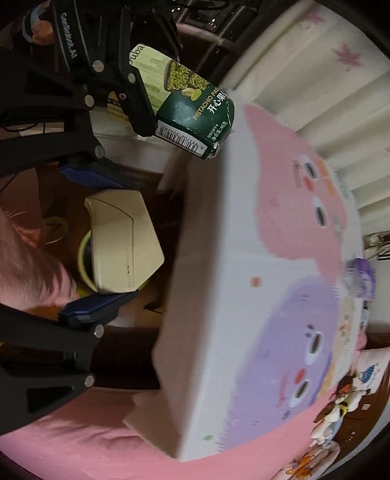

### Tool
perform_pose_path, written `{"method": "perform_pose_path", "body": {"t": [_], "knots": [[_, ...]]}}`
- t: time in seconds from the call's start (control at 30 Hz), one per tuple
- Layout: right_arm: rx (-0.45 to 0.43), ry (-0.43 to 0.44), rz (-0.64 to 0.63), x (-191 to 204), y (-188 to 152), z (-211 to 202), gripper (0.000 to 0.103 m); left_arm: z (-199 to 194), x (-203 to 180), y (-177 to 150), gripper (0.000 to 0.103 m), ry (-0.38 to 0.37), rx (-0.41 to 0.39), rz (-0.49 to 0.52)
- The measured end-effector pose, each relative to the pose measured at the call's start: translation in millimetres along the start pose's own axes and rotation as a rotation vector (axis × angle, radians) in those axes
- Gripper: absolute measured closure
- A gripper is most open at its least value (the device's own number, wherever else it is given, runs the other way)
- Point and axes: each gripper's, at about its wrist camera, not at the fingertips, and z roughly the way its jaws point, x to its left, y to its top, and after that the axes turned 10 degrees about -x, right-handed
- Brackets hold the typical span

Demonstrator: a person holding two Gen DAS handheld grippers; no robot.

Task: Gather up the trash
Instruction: 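Carry the green bag and beige box down over the bin with both tools, then open both tools over the bin to drop the bag and box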

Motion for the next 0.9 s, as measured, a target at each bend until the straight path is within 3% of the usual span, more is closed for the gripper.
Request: {"method": "perform_pose_path", "body": {"t": [0.23, 0.63, 0.9], "knots": [[0.103, -0.019, 0.036, -11, -47, 55, 0.042, 49, 0, -43, 0.041, -0.012, 0.093, -0.025], [0.211, -0.025, 0.163, -62, -127, 212, 0.042, 208, 1, -98, 0.037, -0.007, 0.205, -0.095], [0.250, -0.001, 0.266, -92, -142, 257, 0.041, 250, -1, -108, 0.030, -0.004, 0.243, -0.080]]}}
